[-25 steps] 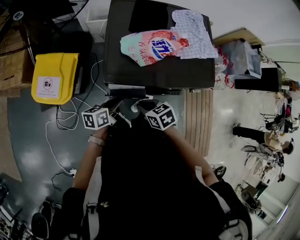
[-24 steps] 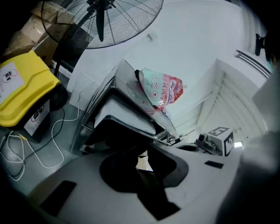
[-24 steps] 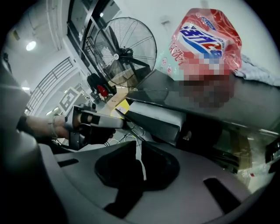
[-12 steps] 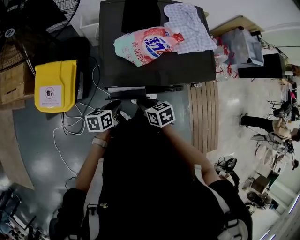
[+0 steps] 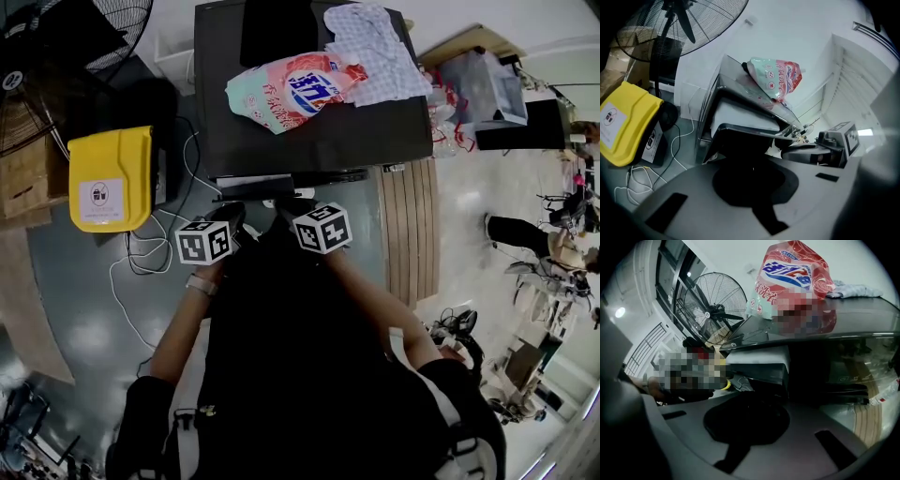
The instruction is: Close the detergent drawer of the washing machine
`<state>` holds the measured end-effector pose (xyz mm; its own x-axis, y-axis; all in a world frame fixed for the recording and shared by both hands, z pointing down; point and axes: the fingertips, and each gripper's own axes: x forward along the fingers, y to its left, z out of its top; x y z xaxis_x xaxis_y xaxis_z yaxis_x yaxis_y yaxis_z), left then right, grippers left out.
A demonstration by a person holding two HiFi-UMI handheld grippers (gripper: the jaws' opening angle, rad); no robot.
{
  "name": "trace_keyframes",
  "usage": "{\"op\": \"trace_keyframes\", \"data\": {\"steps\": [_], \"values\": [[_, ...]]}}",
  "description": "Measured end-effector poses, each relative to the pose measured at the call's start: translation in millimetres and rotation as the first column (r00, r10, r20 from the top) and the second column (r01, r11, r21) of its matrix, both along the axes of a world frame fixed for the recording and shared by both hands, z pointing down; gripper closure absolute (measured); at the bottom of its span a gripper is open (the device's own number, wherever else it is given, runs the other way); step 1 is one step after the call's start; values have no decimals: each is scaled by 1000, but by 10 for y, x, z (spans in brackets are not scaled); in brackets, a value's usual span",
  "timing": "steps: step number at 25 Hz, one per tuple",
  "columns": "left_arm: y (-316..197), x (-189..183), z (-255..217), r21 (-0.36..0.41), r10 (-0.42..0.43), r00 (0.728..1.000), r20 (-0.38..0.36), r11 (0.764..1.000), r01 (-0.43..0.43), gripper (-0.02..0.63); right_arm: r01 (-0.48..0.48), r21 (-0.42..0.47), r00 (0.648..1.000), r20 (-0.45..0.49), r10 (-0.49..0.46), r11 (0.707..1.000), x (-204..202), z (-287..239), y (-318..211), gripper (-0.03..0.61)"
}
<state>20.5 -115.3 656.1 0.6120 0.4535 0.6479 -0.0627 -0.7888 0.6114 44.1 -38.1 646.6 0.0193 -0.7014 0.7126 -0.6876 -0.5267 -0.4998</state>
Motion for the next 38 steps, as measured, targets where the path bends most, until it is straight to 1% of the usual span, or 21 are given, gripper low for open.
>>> {"op": "trace_keyframes", "data": {"steps": [2,4,6,9,17,23,33,35,38], "values": [[-4,-2,28,11,11,1000,16,1000,-11,603,10,-1,1000,10,-10,1000,-6,10,-17,563],[-41,48,3,28,3,1000,8,1000,-3,603,7,2,1000,-1,-7,1000,55,-13,-26,563],[-113,129,-40,75,-5,1000,-11,997,6,603,-6,4,1000,-28,6,1000,166,-48,-28,563],[-144,207,-77,133,16,1000,-24,991,-13,603,-9,1,999,-43,9,1000,253,-69,-42,563],[-144,316,-70,197,67,997,-28,979,-60,603,8,-6,999,-42,-8,1000,343,-53,-91,561],[-146,332,-29,226,101,995,-15,969,-95,603,19,-14,999,-50,-19,1000,358,-42,-118,563],[-129,364,40,222,135,991,25,965,-137,603,51,-32,999,-13,-52,998,366,12,-141,563],[-142,391,43,229,133,991,24,964,-135,603,49,-32,999,-16,-50,998,398,16,-151,563],[-209,483,13,264,124,992,6,957,-121,603,29,-33,999,-42,-31,999,513,-2,-157,563]]}}
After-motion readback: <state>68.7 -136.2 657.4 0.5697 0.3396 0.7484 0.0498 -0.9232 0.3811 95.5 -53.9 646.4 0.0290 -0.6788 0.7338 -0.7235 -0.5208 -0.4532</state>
